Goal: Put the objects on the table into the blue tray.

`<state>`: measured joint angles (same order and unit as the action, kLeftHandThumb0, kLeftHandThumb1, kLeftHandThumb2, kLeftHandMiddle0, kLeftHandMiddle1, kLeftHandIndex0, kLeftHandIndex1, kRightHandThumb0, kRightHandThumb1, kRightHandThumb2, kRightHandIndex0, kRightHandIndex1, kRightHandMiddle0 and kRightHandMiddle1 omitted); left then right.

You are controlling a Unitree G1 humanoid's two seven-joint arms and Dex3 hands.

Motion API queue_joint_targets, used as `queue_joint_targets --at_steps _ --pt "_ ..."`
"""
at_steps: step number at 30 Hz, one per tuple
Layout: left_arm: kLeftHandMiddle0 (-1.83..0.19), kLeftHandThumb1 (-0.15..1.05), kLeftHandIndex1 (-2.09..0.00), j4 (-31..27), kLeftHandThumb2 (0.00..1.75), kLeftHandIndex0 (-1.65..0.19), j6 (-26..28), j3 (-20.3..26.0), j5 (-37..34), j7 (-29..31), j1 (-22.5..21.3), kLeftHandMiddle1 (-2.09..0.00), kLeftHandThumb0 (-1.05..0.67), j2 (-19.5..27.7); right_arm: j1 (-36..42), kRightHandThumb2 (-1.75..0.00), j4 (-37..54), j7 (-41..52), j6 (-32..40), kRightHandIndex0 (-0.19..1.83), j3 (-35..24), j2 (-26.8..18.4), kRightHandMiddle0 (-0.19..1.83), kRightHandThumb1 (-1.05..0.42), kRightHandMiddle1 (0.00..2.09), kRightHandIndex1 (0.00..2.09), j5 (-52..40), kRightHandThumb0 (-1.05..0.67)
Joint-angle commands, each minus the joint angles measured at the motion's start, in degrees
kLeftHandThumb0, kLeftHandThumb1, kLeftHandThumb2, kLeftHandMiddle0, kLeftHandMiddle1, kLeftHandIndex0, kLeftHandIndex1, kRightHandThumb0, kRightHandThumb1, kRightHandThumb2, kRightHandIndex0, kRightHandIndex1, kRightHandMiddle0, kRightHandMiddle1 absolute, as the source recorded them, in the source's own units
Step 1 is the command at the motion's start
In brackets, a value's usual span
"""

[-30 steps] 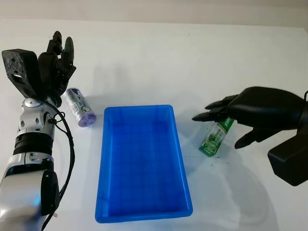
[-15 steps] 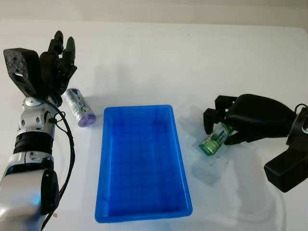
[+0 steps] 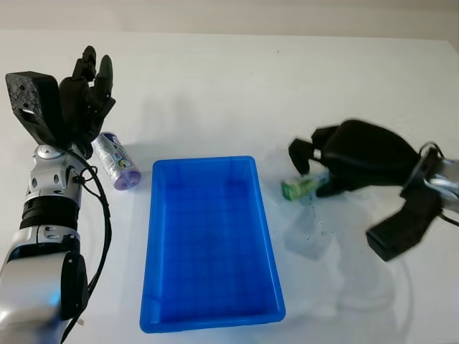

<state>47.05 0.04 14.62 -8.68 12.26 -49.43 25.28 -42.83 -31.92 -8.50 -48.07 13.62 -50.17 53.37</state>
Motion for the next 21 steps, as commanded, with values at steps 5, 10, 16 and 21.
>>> queue_joint_targets --at_steps 5,10,16,21 --pt "0.16 1.05 -0.05 0.85 0.56 0.13 -1.14 0.28 -0.25 0.24 -0.95 -0.05 -0.73 0.2 -11.24 -0.04 -7.28 -4.09 1.66 0.89 1.44 4.1 0.76 -0.97 2.09 2.09 -1.67 -0.46" --pt "0.15 1.05 -0.06 1.25 0.56 0.12 -1.65 0.14 -0.07 0.02 -0.92 -0.06 -0.72 0.09 -15.27 -0.06 -8.57 -4.1 2.11 0.98 1.19 8.37 0.84 -0.95 2.09 2.05 -6.45 -0.43" --pt "0.15 1.05 -0.05 1.5 0.57 0.13 -1.4 0.41 -0.4 -0.14 -1.01 -0.05 -0.71 0.03 -16.79 -0.06 -5.54 -3.75 0.08 1.02 1.63 11.95 0.85 -1.01 2.09 2.05 -9.97 -0.47" --pt "0.16 1.05 -0.05 1.78 0.56 0.13 -1.41 0.15 -0.18 -0.62 -1.36 -0.05 -0.71 -0.05 -16.52 -0.08 -2.1 -0.58 -2.23 1.01 1.47 14.35 0.81 -1.04 2.09 2.05 -13.83 -0.47"
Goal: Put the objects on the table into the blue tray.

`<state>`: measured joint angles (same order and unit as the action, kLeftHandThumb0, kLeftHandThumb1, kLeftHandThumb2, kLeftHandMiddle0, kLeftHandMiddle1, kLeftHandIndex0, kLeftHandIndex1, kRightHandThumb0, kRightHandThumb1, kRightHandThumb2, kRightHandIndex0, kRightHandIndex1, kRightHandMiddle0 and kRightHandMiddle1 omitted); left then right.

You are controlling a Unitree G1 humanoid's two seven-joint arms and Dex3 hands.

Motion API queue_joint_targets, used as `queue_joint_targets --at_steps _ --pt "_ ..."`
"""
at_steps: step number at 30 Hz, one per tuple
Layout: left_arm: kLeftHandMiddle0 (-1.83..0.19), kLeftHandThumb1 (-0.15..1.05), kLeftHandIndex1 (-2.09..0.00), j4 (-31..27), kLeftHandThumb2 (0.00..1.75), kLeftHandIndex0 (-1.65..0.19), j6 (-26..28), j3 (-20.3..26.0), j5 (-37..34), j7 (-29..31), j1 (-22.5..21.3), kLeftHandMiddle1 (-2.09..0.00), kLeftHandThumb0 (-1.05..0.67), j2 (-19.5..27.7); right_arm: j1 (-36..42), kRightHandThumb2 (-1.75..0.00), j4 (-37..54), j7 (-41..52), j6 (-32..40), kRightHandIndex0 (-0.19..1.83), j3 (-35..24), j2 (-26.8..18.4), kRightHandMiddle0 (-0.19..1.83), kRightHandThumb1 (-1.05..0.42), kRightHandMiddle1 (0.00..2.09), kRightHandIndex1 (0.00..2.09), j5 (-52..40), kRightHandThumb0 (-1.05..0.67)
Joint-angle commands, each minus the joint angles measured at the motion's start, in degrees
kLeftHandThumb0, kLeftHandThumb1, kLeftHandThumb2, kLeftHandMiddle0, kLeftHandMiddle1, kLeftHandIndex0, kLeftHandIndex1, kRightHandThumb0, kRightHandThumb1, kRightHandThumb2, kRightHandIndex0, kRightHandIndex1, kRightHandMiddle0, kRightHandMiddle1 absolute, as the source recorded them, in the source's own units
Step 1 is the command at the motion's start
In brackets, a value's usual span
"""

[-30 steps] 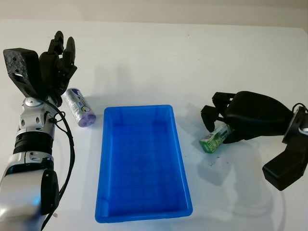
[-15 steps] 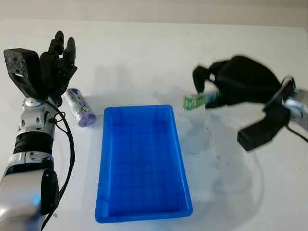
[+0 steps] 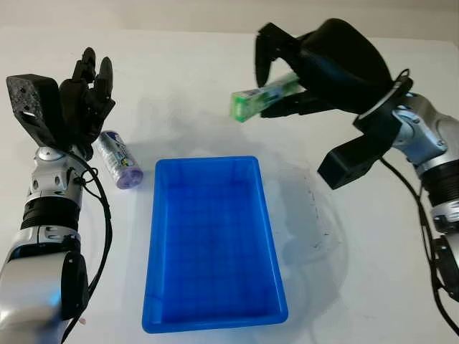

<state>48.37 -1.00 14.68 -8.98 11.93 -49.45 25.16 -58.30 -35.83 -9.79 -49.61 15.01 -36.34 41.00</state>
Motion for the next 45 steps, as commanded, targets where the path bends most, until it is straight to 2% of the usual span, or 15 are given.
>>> queue_joint_targets --at_steps 1,7,13,15,16,18,21,22,24,25,27,29,33,42,45 --pt "0.15 1.05 -0.06 0.58 0.56 0.13 -0.61 0.0 0.21 -0.41 -1.4 -0.06 -0.72 0.0 -0.82 -0.09 2.43 1.96 -1.26 1.01 -0.03 1.04 0.81 -1.05 2.09 2.08 -3.05 -0.47" --pt "0.16 1.05 -0.05 0.45 0.57 0.13 -0.8 -0.21 0.26 -0.38 -1.37 -0.05 -0.71 -0.2 1.4 -0.11 7.64 13.65 -2.4 0.99 0.55 2.77 0.8 -1.05 2.09 2.06 -13.61 -0.51" --pt "0.15 1.05 -0.05 0.19 0.55 0.13 -0.53 0.0 0.07 -1.16 -1.29 -0.05 -0.71 -0.54 4.02 -0.14 13.67 26.35 -1.61 0.7 1.31 2.59 0.53 -1.05 2.06 2.08 -21.7 -0.56" --pt "0.15 1.05 -0.06 0.22 0.55 0.12 -0.44 -0.08 0.22 -1.64 -1.23 -0.06 -0.72 -0.62 4.62 -0.18 15.06 30.8 -0.68 0.51 1.64 1.96 0.33 -1.05 1.93 1.96 -24.52 -0.51" --pt "0.14 1.05 -0.06 0.42 0.55 0.12 -0.66 -0.13 0.29 -1.61 -1.18 -0.06 -0.72 -0.59 4.82 -0.19 15.8 33.43 0.2 0.43 1.82 1.54 0.24 -1.05 1.78 1.84 -26.15 -0.46" --pt "0.15 1.05 -0.06 0.6 0.56 0.12 -0.75 -0.11 0.27 -1.68 -1.12 -0.06 -0.71 -0.64 5.09 -0.33 17.6 39.42 3.07 0.21 2.16 0.56 0.09 -1.04 1.25 1.34 -29.36 -0.3" --pt "0.14 1.05 -0.06 0.63 0.56 0.12 -0.74 -0.14 0.32 -1.93 -1.11 -0.06 -0.71 -0.76 5.35 -0.98 20.65 46.3 7.65 0.07 2.2 -1.03 0.07 -0.76 0.59 0.6 -30.59 -0.08" --pt "0.14 1.05 -0.06 0.65 0.56 0.12 -0.77 -0.19 0.36 -1.96 -1.13 -0.06 -0.71 -0.79 5.34 -1.1 21.89 48.63 9.84 0.03 2.26 -1.76 0.08 -0.68 0.42 0.42 -30.33 -0.02" --pt "0.14 1.05 -0.05 0.56 0.57 0.12 -0.7 -0.18 0.38 -2.16 -1.16 -0.06 -0.71 -0.9 5.35 -1.04 23.68 51.91 13.23 -0.06 2.07 -2.72 0.02 -0.72 0.2 0.19 -29.66 -0.01" --pt "0.14 1.05 -0.06 0.54 0.57 0.12 -0.72 -0.18 0.36 -2.15 -1.16 -0.06 -0.7 -0.94 5.44 -0.69 24.27 52.65 14.22 -0.11 1.78 -2.94 -0.02 -0.82 0.12 0.11 -29.17 -0.07" --pt "0.14 1.05 -0.06 0.49 0.57 0.12 -0.74 -0.21 0.41 -2.22 -1.18 -0.06 -0.7 -0.99 5.63 -0.24 25.02 53.07 15.61 -0.16 1.13 -3.03 -0.1 -0.95 0.05 0.06 -28.33 -0.22" --pt "0.13 1.05 -0.06 0.43 0.58 0.11 -0.77 -0.27 0.5 -2.38 -1.19 -0.06 -0.69 -1.01 5.97 -0.13 24.98 52.18 17.54 -0.18 -0.15 -2.25 -0.17 -0.99 0.01 0.02 -28.94 -0.41" --pt "0.13 1.05 -0.06 0.43 0.58 0.11 -0.72 -0.28 0.5 -2.32 -1.27 -0.06 -0.68 -0.99 5.92 -0.23 22.15 49.02 22.5 -0.19 -3.93 0.93 -0.19 -1.04 0.0 0.0 -32.75 -0.7" --pt "0.14 1.05 -0.05 0.71 0.57 0.12 -0.77 -0.31 0.54 -1.2 -1.53 -0.05 -0.7 -0.37 6.07 -0.49 11.28 36.87 29.88 -0.19 -12.86 6.87 -0.19 -1.05 0.0 0.0 -37.52 -0.79" --pt "0.15 1.05 -0.05 0.85 0.57 0.12 -0.85 -0.32 0.62 -0.91 -1.62 -0.05 -0.7 -0.2 6.35 -0.59 8.54 33.53 36.95 -0.19 -15.68 9.3 -0.19 -1.05 0.0 0.0 -40.21 -0.79"
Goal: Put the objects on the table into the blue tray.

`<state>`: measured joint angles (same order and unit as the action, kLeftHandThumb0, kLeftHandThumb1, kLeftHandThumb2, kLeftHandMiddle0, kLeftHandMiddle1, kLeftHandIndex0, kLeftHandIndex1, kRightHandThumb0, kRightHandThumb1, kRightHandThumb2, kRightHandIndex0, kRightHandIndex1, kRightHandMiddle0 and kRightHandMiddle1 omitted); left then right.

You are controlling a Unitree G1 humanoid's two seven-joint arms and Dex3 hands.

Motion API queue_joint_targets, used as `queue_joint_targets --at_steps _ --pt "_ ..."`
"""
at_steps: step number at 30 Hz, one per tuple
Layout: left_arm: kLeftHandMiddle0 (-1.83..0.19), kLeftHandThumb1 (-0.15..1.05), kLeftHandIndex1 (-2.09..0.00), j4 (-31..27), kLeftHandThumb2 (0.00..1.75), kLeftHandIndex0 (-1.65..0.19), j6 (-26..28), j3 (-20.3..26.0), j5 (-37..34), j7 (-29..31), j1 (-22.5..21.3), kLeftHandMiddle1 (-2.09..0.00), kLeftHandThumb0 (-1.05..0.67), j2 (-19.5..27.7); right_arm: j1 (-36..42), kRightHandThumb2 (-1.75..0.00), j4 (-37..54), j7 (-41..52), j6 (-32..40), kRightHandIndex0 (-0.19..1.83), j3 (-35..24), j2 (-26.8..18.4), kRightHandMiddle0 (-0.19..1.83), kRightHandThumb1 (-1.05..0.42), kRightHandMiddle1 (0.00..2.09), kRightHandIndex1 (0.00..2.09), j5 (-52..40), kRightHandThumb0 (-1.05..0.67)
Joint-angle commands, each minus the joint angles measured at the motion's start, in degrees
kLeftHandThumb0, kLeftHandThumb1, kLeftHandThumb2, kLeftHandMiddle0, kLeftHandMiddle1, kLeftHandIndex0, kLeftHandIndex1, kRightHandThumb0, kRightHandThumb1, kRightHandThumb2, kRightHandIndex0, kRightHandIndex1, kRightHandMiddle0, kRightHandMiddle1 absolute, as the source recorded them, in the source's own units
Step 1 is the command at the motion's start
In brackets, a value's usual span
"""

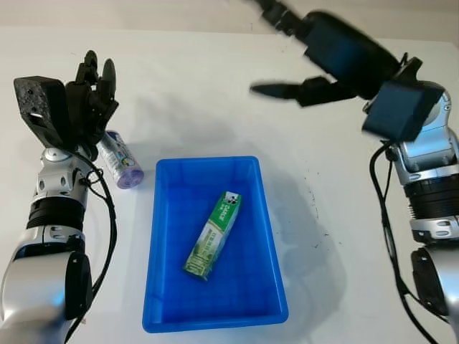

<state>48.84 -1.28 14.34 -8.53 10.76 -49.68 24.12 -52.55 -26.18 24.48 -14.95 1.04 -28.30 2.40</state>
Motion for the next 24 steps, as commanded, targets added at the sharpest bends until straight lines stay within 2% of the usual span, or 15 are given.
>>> queue_joint_targets --at_steps 1,4,11,19,24 --pt "0.15 1.05 -0.05 0.45 0.57 0.12 -0.59 0.02 0.17 0.38 -1.43 -0.05 -0.7 0.9 0.67 -0.59 -1.87 -1.32 5.46 -0.19 -3.17 2.48 -0.19 -1.05 0.0 0.0 -3.83 -0.76" --pt "0.14 1.05 -0.06 0.45 0.57 0.11 -0.46 0.14 0.21 0.06 -1.46 -0.06 -0.7 0.89 0.96 -0.63 -5.2 -4.63 11.26 -0.19 -6.45 4.57 -0.19 -1.05 0.0 0.0 -7.09 -0.76" --pt "0.15 1.05 -0.05 0.4 0.57 0.12 -0.6 0.12 0.22 1.04 -1.15 -0.05 -0.71 1.64 0.97 -0.75 -8.86 -10.94 17.75 -0.19 -11.18 7.15 -0.19 -1.05 0.0 0.0 -10.53 -0.72" --pt "0.15 1.05 -0.05 -0.03 0.57 0.12 -0.33 -0.31 0.51 1.14 -1.16 -0.05 -0.71 1.75 2.3 -0.75 -9.24 -12.04 17.7 -0.19 -13.17 8.53 -0.19 -1.05 0.0 0.0 -12.7 -0.72" --pt "0.16 1.05 -0.05 0.14 0.57 0.12 -0.24 -0.01 0.21 1.41 -1.41 -0.05 -0.7 1.56 2.87 -0.78 -9.57 -9.34 18.64 -0.19 -13.97 8.9 -0.19 -1.05 0.0 0.0 -15.0 -0.74"
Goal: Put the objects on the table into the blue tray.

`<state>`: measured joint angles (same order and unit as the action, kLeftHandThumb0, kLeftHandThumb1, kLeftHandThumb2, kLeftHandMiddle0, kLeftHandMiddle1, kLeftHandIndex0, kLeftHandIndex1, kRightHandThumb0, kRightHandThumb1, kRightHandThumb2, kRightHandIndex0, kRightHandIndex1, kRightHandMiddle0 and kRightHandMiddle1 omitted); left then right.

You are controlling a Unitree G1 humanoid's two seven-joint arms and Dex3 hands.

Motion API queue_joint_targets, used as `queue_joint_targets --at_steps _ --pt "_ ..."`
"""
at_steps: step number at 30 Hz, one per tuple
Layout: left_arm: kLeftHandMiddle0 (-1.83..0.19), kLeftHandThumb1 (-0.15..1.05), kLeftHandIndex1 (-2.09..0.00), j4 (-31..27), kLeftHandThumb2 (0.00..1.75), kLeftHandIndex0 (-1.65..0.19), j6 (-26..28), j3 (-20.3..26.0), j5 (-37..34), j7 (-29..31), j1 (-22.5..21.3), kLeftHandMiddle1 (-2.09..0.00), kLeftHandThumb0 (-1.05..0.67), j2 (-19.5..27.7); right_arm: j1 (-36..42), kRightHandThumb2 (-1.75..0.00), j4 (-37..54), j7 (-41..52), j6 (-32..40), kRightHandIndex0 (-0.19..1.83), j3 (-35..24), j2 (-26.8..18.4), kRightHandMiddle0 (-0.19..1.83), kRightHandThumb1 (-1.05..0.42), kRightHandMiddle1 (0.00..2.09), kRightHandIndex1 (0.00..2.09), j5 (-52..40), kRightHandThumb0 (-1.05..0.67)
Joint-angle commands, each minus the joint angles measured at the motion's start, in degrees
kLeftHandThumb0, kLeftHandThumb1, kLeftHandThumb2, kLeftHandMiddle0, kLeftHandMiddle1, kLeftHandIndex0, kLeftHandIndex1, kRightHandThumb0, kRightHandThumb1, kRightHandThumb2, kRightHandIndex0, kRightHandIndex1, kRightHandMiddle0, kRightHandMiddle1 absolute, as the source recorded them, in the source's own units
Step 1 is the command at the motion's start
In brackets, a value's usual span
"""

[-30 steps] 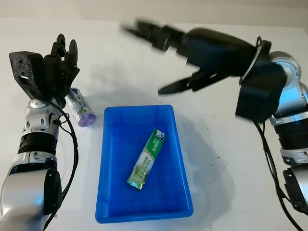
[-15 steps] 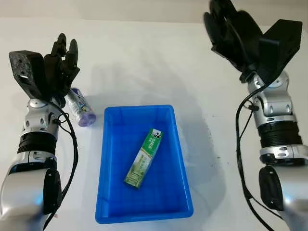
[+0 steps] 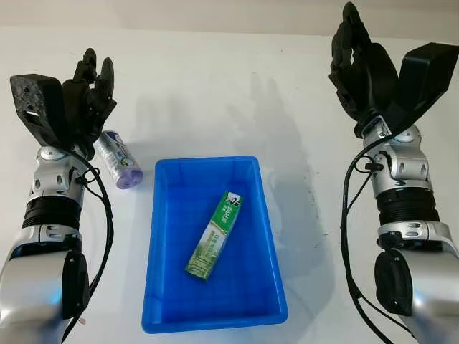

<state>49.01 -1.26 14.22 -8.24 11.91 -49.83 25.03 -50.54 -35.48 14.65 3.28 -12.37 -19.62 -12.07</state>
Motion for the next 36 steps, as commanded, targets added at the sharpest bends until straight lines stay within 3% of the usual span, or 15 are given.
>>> queue_joint_targets --at_steps 1,6,10,12,18,21,23,28,29,31,36 --pt "0.15 1.05 -0.05 0.05 0.57 0.12 -0.27 0.09 -0.02 0.19 -1.29 -0.05 -0.7 0.61 1.09 -0.78 -0.24 1.11 0.64 -0.19 -0.72 0.45 -0.19 -1.05 0.0 0.0 -1.15 -0.74" --pt "0.13 1.05 -0.07 -1.7 0.57 0.09 -0.7 -0.58 1.05 -0.62 -0.46 -0.06 -0.69 0.85 2.48 -0.81 0.82 1.73 1.7 -0.19 -0.84 1.62 -0.19 -1.05 0.0 0.0 -2.52 -0.73" --pt "0.0 1.05 -0.09 -4.6 0.51 0.02 -11.36 -1.11 3.13 -0.69 1.39 -0.09 -0.63 2.08 3.58 -0.81 2.35 2.26 1.99 -0.19 -0.52 1.98 -0.19 -1.05 0.0 0.0 -2.71 -0.71" --pt "0.0 1.05 -0.09 -6.1 0.5 0.02 -12.82 -2.07 4.51 0.65 1.67 -0.07 -0.63 3.45 4.01 -0.8 2.97 2.44 2.15 -0.19 -0.41 2.03 -0.19 -1.05 0.0 0.0 -2.68 -0.71" --pt "-0.02 1.05 -0.1 -12.74 0.44 -0.02 -8.97 -4.98 5.81 14.65 -0.9 -0.06 -0.65 12.99 4.38 -0.8 3.86 2.5 2.98 -0.19 -0.54 2.68 -0.19 -1.05 0.0 0.0 -3.16 -0.7" --pt "0.01 1.05 -0.08 -13.37 0.28 0.0 -7.91 -7.88 9.96 20.74 -3.47 -0.05 -0.69 19.57 4.04 -0.81 3.4 2.46 3.22 -0.19 -0.81 3.37 -0.19 -1.05 0.0 0.0 -3.72 -0.68" --pt "0.03 1.04 -0.07 -14.54 0.18 0.01 -5.99 -8.7 10.6 23.49 -4.02 -0.05 -0.7 21.43 4.04 -0.81 3.4 2.53 3.29 -0.19 -0.68 3.52 -0.19 -1.05 0.0 0.0 -3.72 -0.68" --pt "0.12 0.9 -0.05 -23.37 0.04 0.06 -2.94 -13.99 17.77 29.97 -3.13 -0.03 -0.57 28.29 4.16 -0.81 3.65 2.07 3.54 -0.19 -0.41 3.91 -0.19 -1.05 0.0 0.0 -3.45 -0.68" --pt "0.11 0.85 -0.05 -24.73 0.03 0.06 -4.2 -15.12 19.88 30.58 -2.67 -0.04 -0.48 29.67 4.19 -0.81 3.63 2.19 3.55 -0.19 -0.42 3.88 -0.19 -1.05 0.0 0.0 -3.48 -0.68" --pt "0.11 0.81 -0.05 -26.11 0.03 0.06 -12.41 -19.44 28.54 29.46 -2.41 -0.05 -0.41 33.9 4.24 -0.81 3.21 2.51 3.58 -0.19 -0.47 3.79 -0.19 -1.05 0.0 0.0 -3.53 -0.68" --pt "0.02 0.8 -0.08 -22.9 0.05 -0.03 -28.23 -26.41 45.13 22.17 -5.81 -0.07 -0.59 38.69 4.06 -0.8 1.62 2.0 3.37 -0.19 -0.41 4.14 -0.19 -1.05 0.0 0.0 -3.06 -0.68"
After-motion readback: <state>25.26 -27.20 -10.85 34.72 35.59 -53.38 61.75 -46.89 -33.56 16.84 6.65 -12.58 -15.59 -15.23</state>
